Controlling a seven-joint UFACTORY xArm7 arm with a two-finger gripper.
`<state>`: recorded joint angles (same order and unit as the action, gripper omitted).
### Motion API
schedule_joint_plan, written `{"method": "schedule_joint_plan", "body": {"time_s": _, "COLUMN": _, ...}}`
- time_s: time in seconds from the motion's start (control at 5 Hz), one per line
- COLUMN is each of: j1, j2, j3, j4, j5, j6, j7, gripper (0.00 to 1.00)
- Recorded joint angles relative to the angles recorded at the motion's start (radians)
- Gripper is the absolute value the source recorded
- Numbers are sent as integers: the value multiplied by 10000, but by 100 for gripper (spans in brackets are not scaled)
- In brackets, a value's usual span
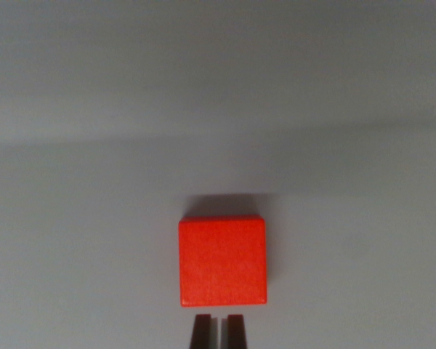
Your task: Reach red block
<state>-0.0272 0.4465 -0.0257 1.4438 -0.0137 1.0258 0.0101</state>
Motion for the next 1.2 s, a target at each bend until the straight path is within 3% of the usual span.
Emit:
{"method": "schedule_joint_plan", "body": {"time_s": 0.2, "j1": -11, "j2": 287, "j3": -8, "j4": -113, "j5": 8, "j6": -393, "j7": -17, "gripper": 0}}
{"method": "schedule_joint_plan", "body": {"time_s": 0.4, "j1": -11, "j2": 287, "j3": -8, "j4": -113, "j5": 8, "j6": -393, "j7": -17, "gripper": 0}}
{"method": "schedule_joint_plan", "body": {"time_s": 0.6, "j1": -21, "j2": 548, "j3": -14, "j4": -216, "j5": 16, "j6": -750, "j7": -32, "gripper": 0}}
{"method": "schedule_joint_plan", "body": {"time_s": 1.2, "j1": -29, "j2": 767, "j3": -20, "j4": -302, "j5": 23, "j6": -1051, "j7": -45, "gripper": 0}}
